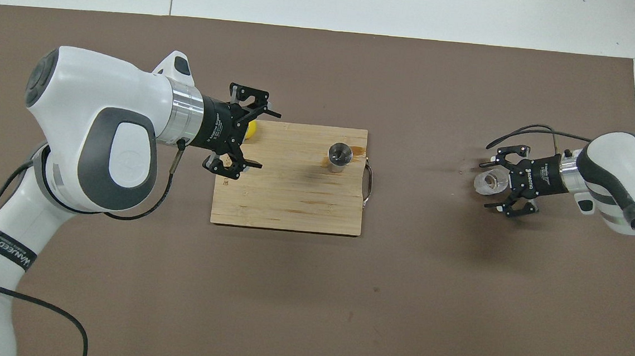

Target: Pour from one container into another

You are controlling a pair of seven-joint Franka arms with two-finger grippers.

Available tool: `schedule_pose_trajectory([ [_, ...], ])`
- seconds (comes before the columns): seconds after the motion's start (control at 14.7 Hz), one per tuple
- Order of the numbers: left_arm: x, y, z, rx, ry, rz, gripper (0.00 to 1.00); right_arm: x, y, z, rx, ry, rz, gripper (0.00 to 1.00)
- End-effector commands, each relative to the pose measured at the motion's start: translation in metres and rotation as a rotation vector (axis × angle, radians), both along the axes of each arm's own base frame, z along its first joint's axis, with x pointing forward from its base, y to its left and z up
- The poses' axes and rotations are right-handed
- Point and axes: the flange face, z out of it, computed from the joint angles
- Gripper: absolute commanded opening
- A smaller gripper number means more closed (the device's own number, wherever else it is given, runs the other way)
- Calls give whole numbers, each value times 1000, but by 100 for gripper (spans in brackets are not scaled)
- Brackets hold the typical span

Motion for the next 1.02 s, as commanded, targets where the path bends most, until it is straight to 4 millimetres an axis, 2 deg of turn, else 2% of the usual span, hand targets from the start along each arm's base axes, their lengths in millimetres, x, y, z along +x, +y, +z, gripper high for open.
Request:
schedule_pose_trajectory([
  [0.0,7,3,6,39,-104,-139,100,-11,-3,0,18,-28,-42,96],
  [0.27,12,18,11,164,-291,-383,100,-14,-2,-1,28,-33,-75,94],
  [0.34,13,19,15,172,-343,-449,100,-14,-2,-2,32,-32,-79,88],
  [0.41,14,20,17,177,-387,-510,100,-14,-6,-1,34,-33,-85,79],
  [0.55,22,39,17,199,-446,-579,100,-14,-5,0,49,-36,-101,60],
  [0.61,23,43,17,241,-464,-623,100,-13,-7,2,62,-38,-120,45],
  [0.68,24,49,22,291,-476,-654,100,-13,-6,2,71,-35,-122,25],
  [0.75,26,58,25,333,-475,-673,100,-14,-7,2,73,-33,-122,9],
  [0.82,25,62,30,369,-484,-696,100,-13,-7,3,73,-36,-120,0],
  [0.96,24,77,38,407,-487,-780,100,-12,-6,13,74,-45,-124,0],
])
